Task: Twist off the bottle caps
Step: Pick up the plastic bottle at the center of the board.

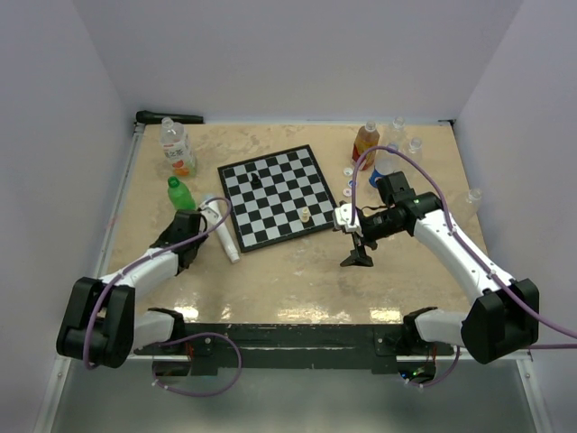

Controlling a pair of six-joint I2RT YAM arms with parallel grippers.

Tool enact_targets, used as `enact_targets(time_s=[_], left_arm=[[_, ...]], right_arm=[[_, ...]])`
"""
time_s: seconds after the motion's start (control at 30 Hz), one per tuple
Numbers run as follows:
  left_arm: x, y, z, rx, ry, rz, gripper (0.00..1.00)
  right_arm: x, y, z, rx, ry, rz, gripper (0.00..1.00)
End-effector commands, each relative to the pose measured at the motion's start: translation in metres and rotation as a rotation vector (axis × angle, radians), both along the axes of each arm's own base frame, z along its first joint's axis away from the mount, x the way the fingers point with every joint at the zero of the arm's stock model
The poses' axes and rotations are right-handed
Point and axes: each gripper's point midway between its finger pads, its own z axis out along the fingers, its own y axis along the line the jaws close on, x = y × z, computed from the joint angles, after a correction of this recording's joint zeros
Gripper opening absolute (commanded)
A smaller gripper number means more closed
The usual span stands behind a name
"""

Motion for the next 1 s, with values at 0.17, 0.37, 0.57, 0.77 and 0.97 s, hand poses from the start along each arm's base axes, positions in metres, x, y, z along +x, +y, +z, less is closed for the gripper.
enact_targets(time_s=[0.17,0.37,0.57,0.77,0.97], left_arm=[[-0.009,0.004,0.021,-0.012,0.005,0.044,0.24],[-0.002,0.007,0.075,-0.011,-0.054,0.078,0.12],[0.006,-0.005,0.150,-0.089,-0.164,0.049,0.09],[0.009,-0.036,0.216,-0.265,-0.313,-0.043,0.08],[0.001,-0.104,0.298,-0.637,-0.536,-0.310,0.07]], right_arm=[[0.000,0.001,0.014,0.035,-0.034,0.011,0.98],[0.000,0.001,0.011,0.033,-0.025,0.008,0.98],[0.002,0.001,0.008,0.025,-0.015,0.005,0.98],[0.004,0.000,0.004,0.016,-0.009,-0.004,0.98],[0.003,0.000,0.007,0.027,-0.009,-0.004,0.98]])
